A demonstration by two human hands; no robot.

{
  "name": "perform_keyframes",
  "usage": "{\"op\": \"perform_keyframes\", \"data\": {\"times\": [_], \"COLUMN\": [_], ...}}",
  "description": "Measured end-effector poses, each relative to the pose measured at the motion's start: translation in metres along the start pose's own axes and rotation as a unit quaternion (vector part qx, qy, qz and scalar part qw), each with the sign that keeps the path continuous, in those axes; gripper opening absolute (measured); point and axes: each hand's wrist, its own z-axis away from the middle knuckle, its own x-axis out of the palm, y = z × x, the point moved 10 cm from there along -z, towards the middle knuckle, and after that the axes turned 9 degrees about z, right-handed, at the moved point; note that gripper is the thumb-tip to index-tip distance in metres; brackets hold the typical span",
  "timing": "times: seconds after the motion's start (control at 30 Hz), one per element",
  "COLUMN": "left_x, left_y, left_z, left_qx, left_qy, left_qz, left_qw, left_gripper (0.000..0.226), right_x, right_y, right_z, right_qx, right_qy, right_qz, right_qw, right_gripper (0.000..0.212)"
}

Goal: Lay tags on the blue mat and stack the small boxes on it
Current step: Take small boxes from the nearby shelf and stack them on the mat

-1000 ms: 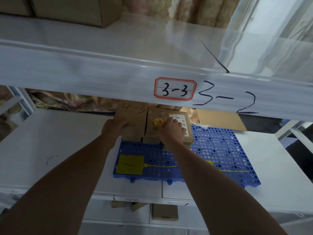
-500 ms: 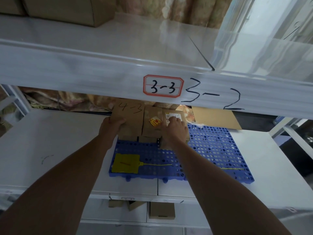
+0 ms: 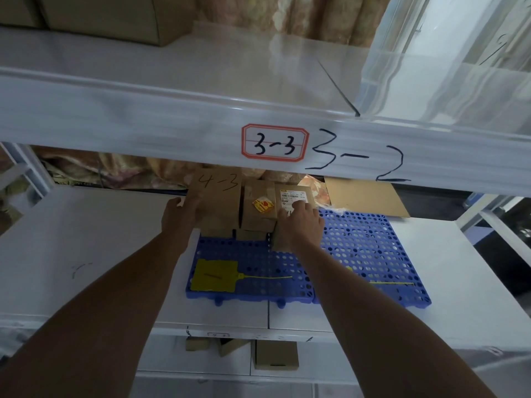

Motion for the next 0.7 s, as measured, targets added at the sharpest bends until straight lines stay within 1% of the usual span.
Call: {"op": "perform_keyframes", "data": {"times": [0.07, 0.1, 0.2, 0.33, 0.4, 0.47, 0.63, 0.7], "left_x": [-0.004, -0.004, -0.003, -0.004, 0.0, 0.006, 0.014, 0.013], "left_y": [-0.001, 0.0, 0.008, 0.009, 0.01, 0.007, 0.011, 0.011], "left_z": [0.001, 0.0, 0.006, 0.009, 0.012, 0.015, 0.02, 0.021], "left_qx": [-0.001, -0.003, 0.002, -0.026, -0.026, -0.026, 0.0, 0.004], "left_qy": [0.018, 0.017, 0.01, 0.006, -0.009, -0.025, -0.054, -0.052], "left_qz": [-0.014, -0.014, -0.013, -0.011, -0.012, -0.02, -0.034, -0.05], "left_qw": [1.0, 1.0, 1.0, 1.0, 1.0, 0.999, 0.998, 0.997], "left_gripper": [0.077, 0.075, 0.077, 0.084, 0.081, 0.07, 0.038, 0.045], "right_x": [-0.002, -0.004, -0.01, -0.016, -0.015, -0.012, -0.004, -0.002], "right_y": [-0.003, -0.005, -0.015, -0.021, -0.018, -0.011, 0.013, 0.022], "right_z": [0.002, 0.003, 0.007, 0.011, 0.012, 0.011, 0.011, 0.012], "right_qx": [-0.007, -0.011, -0.028, -0.03, -0.025, -0.014, 0.044, 0.072], "right_qy": [0.002, 0.001, 0.0, -0.003, -0.005, -0.01, -0.031, -0.034], "right_qz": [0.002, 0.003, 0.01, 0.016, 0.018, 0.024, 0.009, 0.006], "right_qw": [1.0, 1.0, 1.0, 0.999, 1.0, 1.0, 0.999, 0.997], "right_gripper": [0.05, 0.05, 0.048, 0.05, 0.051, 0.051, 0.055, 0.057]}}
